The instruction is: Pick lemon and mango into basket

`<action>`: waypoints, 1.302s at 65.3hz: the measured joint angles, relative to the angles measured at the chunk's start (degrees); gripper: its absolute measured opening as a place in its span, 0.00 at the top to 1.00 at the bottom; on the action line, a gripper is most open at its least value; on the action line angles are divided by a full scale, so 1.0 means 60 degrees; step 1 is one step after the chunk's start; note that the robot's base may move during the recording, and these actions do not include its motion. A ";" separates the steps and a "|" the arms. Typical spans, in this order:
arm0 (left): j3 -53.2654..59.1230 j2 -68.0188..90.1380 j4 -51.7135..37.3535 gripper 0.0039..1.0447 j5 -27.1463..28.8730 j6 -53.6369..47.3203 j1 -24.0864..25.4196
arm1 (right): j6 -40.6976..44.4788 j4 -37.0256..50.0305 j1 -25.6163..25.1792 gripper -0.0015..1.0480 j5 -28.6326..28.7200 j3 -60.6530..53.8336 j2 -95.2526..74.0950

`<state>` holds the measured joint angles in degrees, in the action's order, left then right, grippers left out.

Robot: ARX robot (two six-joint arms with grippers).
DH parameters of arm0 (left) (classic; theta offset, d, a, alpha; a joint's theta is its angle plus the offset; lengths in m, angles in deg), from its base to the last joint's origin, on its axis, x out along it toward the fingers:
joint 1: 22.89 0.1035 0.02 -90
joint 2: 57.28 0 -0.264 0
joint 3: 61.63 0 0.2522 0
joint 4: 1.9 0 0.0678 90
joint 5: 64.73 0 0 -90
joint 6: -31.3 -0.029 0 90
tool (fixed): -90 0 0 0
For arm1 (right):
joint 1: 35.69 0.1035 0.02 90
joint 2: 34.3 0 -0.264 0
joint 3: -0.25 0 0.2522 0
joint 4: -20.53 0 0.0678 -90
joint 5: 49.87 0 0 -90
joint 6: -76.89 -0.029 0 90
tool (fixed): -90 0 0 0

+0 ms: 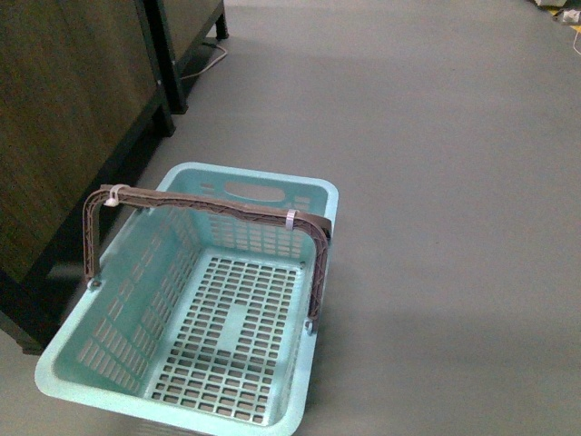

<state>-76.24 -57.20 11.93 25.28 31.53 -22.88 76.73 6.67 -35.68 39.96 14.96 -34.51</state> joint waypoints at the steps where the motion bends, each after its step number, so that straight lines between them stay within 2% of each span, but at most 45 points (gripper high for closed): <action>1: 0.0000 0.0000 0.0000 0.06 0.0000 0.0000 0.0000 | 0.0004 -0.0004 0.0000 0.08 0.0000 0.0000 0.0000; 42: -0.0004 0.0011 0.0015 0.06 0.0040 0.0033 -0.0007 | 0.0000 0.0000 0.0000 0.08 0.0000 0.0000 0.0000; 47: -0.0656 0.1075 0.1610 0.06 0.1537 0.1104 -0.0550 | 0.0004 -0.0004 0.0000 0.08 -0.0004 0.0000 0.0000; 49: -0.0852 0.1672 0.1789 0.06 0.1781 0.1559 -0.0732 | 0.0004 0.0000 0.0000 0.08 0.0000 0.0000 0.0000; 53: -0.1155 0.2914 0.1424 0.06 0.1468 0.2616 -0.0933 | 0.0004 0.0000 0.0000 0.08 0.0000 0.0000 0.0000; 60: -0.1738 0.5584 -0.0412 0.06 0.0146 0.5191 -0.0925 | 0.0004 -0.0004 0.0000 0.08 0.0000 0.0000 0.0000; 66: -0.2200 0.8222 -0.2142 0.06 -0.0091 0.6903 -0.1140 | 0.0000 0.0000 0.0000 0.08 0.0000 0.0000 0.0000; 71: -0.2736 1.0112 -0.3002 0.06 -0.0062 0.8018 -0.1504 | 0.0004 0.0000 0.0000 0.08 0.0000 0.0000 0.0000; 85: -0.4707 1.4768 -0.3829 0.06 0.0517 1.0535 -0.2794 | 0.0004 0.0000 0.0000 0.08 0.0000 0.0000 0.0000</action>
<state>-104.48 31.41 -11.04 28.38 94.74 -39.64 76.75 6.67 -35.68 39.96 14.96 -34.51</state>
